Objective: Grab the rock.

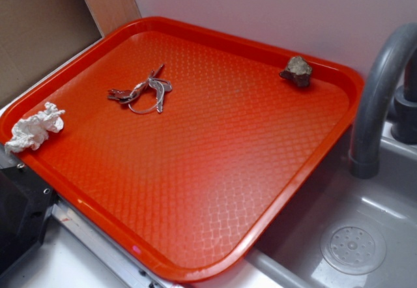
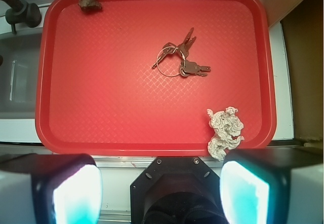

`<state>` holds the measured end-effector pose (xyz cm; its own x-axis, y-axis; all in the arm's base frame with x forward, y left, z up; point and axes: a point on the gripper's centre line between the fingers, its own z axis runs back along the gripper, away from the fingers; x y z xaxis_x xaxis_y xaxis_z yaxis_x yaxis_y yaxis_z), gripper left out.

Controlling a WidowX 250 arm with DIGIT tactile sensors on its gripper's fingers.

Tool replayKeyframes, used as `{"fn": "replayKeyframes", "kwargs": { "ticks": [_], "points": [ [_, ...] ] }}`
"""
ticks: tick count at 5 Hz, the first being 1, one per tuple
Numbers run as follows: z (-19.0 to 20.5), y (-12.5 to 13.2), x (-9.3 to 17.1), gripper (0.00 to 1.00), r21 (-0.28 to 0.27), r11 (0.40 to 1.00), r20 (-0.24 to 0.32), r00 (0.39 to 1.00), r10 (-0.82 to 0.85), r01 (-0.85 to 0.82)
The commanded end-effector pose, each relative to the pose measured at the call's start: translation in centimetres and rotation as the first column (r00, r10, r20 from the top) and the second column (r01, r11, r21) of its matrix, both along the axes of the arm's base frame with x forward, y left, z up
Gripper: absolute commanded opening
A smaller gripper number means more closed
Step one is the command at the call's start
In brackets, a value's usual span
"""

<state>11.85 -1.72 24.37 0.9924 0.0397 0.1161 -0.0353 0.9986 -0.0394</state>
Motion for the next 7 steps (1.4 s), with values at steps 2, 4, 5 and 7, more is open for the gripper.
{"fn": "replayKeyframes", "kwargs": {
  "ticks": [2,4,5,7],
  "points": [
    [-2.7,-0.8,2.9,1.0,-0.082,0.996,0.114,0.993,0.035,-0.025],
    [-8.0,-4.8,10.7,1.0,-0.074,0.997,0.276,0.961,0.004,0.017],
    [-12.0,-7.4,15.6,1.0,-0.038,0.997,0.307,0.95,-0.053,0.068],
    [-16.8,-11.8,21.8,1.0,-0.066,0.966,0.305,0.927,-0.219,0.25]
  ]
}}
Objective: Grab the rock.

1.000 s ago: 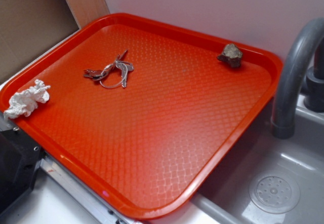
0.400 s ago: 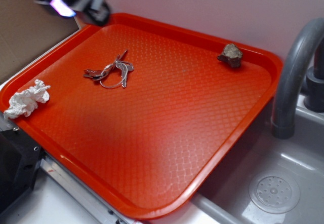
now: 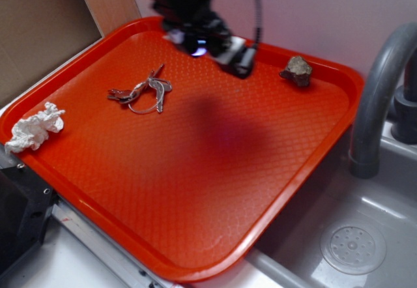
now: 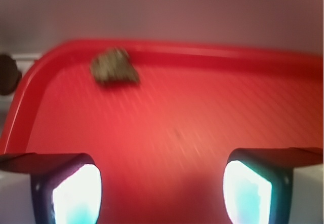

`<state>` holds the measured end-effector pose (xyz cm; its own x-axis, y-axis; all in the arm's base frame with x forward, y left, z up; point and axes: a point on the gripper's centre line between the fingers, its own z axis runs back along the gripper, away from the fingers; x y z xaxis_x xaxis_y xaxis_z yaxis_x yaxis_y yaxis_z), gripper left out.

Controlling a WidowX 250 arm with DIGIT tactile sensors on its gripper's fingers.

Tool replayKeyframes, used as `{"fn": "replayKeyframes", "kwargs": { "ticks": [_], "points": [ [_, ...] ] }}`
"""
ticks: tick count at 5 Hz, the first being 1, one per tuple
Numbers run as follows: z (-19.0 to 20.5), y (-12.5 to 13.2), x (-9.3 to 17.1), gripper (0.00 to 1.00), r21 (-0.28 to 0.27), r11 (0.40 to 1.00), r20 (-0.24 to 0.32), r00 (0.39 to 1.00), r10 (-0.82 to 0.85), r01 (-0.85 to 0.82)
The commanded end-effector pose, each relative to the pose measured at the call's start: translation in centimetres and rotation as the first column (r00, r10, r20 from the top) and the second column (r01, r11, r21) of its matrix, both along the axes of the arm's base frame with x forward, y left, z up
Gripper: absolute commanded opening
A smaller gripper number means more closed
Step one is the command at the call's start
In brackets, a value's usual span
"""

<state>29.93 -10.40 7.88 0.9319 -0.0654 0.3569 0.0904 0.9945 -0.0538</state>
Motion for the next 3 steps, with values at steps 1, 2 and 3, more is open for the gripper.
{"fn": "replayKeyframes", "kwargs": {
  "ticks": [1,2,3],
  "points": [
    [-1.5,-5.2,5.5,1.0,-0.05,0.978,0.065,0.978,-0.2,0.204],
    [-2.5,-6.0,6.6,1.0,-0.071,0.969,0.053,0.971,-0.233,0.236],
    [-3.3,-6.2,7.3,1.0,-0.059,0.966,0.044,0.968,-0.249,0.251]
  ]
}}
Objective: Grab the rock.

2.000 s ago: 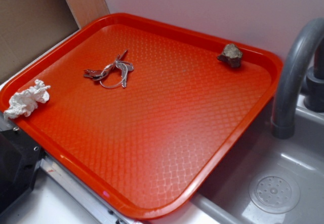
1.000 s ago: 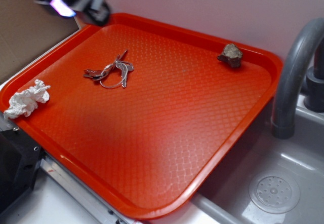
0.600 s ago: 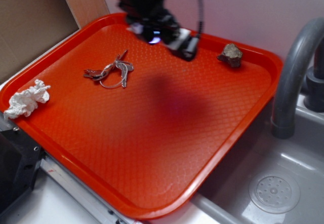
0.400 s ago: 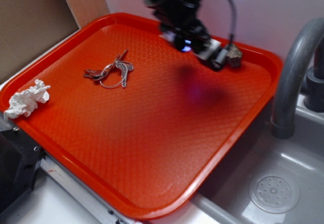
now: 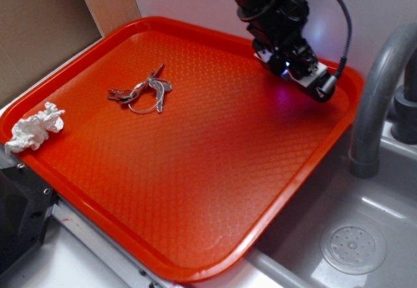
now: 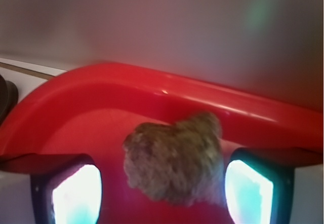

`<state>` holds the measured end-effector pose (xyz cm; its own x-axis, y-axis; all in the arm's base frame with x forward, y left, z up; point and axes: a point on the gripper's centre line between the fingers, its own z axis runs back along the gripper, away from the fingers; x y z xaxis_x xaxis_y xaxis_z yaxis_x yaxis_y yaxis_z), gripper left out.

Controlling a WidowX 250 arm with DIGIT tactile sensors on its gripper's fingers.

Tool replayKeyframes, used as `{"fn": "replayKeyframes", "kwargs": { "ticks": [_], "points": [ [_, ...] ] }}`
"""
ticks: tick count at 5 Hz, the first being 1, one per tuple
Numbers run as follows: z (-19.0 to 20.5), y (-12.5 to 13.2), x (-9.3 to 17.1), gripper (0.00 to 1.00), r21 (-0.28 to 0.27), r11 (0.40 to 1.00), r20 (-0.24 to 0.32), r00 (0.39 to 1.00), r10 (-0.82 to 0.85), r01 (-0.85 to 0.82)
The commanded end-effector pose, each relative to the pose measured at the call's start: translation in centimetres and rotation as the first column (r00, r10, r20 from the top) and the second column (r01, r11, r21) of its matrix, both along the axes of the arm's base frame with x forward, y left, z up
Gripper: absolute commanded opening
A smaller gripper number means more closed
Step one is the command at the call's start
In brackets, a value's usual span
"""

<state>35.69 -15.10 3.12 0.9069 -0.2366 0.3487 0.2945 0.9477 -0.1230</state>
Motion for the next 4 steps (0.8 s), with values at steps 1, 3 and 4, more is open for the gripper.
{"fn": "replayKeyframes", "kwargs": {
  "ticks": [1,3,4],
  "points": [
    [0.7,-1.7,1.4,0.0,0.029,0.999,0.064,0.997,-0.038,0.037],
    [1.4,-0.6,0.3,0.0,0.103,0.995,0.088,0.996,-0.007,-0.003],
    [3.1,0.8,-0.6,0.0,0.065,0.997,0.055,0.998,-0.033,0.029]
  ]
}}
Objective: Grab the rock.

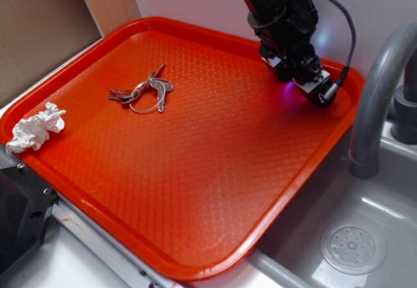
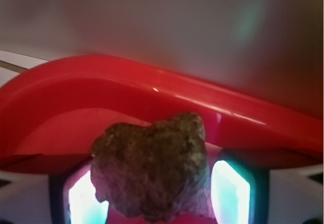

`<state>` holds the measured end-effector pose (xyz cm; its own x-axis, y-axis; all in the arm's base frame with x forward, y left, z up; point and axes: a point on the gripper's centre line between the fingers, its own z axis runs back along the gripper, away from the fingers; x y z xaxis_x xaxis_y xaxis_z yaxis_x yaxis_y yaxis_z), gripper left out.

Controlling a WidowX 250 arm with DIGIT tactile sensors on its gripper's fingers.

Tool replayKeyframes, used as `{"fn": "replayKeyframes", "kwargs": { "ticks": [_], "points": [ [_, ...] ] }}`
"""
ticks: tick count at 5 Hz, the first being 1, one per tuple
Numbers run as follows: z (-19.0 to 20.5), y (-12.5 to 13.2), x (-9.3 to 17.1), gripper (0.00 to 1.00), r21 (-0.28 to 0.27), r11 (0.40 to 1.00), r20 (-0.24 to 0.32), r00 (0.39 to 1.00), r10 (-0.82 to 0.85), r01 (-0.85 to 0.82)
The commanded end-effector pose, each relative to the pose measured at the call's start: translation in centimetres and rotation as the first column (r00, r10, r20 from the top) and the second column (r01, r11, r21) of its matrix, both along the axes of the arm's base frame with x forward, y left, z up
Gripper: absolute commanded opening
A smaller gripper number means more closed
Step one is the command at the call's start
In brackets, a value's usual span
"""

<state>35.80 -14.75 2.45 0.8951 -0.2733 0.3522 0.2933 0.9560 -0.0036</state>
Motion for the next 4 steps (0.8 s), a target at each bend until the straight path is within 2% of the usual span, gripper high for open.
{"fn": "replayKeyframes", "kwargs": {
  "ticks": [1,2,3,4],
  "points": [
    [7.1,2.7,-3.1,0.0,0.047,0.999,-0.082,0.996,0.017,-0.014],
    [10.0,4.6,-6.8,0.0,0.105,0.99,-0.196,0.974,0.112,-0.092],
    [12.9,5.8,-9.8,0.0,0.145,0.976,-0.2,0.961,0.189,-0.162],
    [15.3,6.9,-12.4,0.0,0.088,0.985,-0.258,0.952,0.164,-0.146]
  ]
}}
